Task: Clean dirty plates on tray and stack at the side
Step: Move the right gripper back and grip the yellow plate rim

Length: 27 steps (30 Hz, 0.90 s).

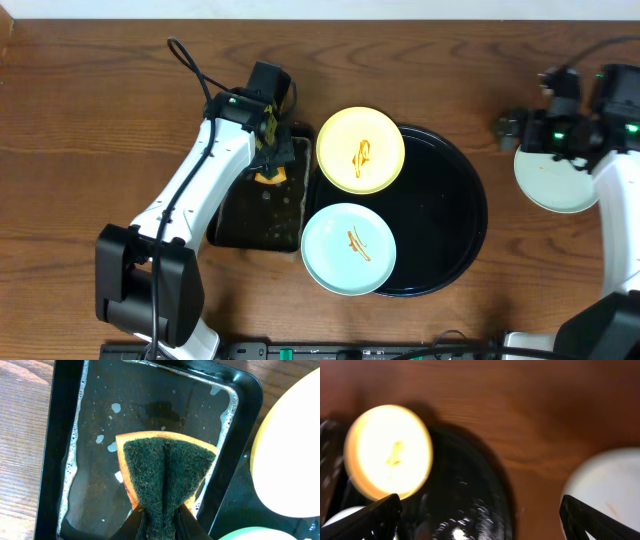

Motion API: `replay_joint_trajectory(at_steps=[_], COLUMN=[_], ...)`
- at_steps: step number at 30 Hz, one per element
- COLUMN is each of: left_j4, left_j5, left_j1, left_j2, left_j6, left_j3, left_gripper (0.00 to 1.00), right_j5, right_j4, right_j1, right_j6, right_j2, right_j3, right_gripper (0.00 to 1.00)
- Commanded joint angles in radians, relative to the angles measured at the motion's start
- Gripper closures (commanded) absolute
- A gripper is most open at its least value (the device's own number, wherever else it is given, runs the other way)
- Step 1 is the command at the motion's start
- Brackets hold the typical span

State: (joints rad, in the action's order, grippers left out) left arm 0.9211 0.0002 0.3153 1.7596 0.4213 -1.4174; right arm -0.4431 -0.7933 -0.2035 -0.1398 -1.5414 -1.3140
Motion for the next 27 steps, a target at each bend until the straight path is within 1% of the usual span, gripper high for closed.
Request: replay_joint_trajectory(at_steps=[1, 5, 7, 10, 12, 14, 15, 16, 19, 23, 27], left_j4=[0.006, 0.006, 0.006, 0.006, 0.006, 0.006, 0.006, 0.006, 0.006, 0.006, 0.006], left_j5=[-0.012, -0.012, -0.012, -0.012, -0.012, -0.012, -0.012, -0.012, -0.012, -0.012, -0.012], left_j1=[-0.005, -0.005, -0.005, -0.005, -0.005, -0.005, -0.005, -0.005, -0.005, -0.005, -0.005], left_j2=[-0.020, -0.020, -0.020, -0.020, -0.020, -0.020, -0.020, -0.020, -0.020, -0.020, -0.020], left_j6=[0.003, 0.002, 0.002, 0.002, 0.003, 0.003, 0.003, 0.003, 0.002, 0.003, 0.003], left_j3=[0.009, 0.009, 0.009, 0.009, 0.009, 0.009, 0.009, 0.009, 0.009, 0.009, 0.009], left_gripper=[0.83, 0.83, 0.83, 0.83, 0.83, 0.83, 0.83, 0.83, 0.83, 0.83, 0.83], right_j5=[-0.093, -0.076, -0.024, 0.039, 0.043, 0.048, 0.055, 0.066, 0.073, 0.067, -0.037], right_j4=[0.039, 0.080, 0.100, 0.125, 0.142, 0.168, 0.181, 0.197, 0.237, 0.287, 0.335], right_j1=[0.092, 0.177, 0.214, 0.259, 0.286, 0.311, 0.320, 0.328, 0.340, 0.342, 0.342], right_j6=[-0.083, -0.043, -0.010, 0.043, 0.056, 0.058, 0.063, 0.080, 0.114, 0.169, 0.173], right_j2=[0.006, -0.014, -0.034, -0.079, -0.120, -0.171, -0.195, -0.220, -0.293, -0.391, -0.472], right_j3=[-0.012, -0.012, -0.012, -0.012, -0.012, -0.012, -0.012, -0.012, -0.012, -0.012, -0.012], right_gripper=[0.01, 0.01, 0.02, 0.19, 0.27, 0.37, 0.44, 0.47, 0.51, 0.49, 0.51])
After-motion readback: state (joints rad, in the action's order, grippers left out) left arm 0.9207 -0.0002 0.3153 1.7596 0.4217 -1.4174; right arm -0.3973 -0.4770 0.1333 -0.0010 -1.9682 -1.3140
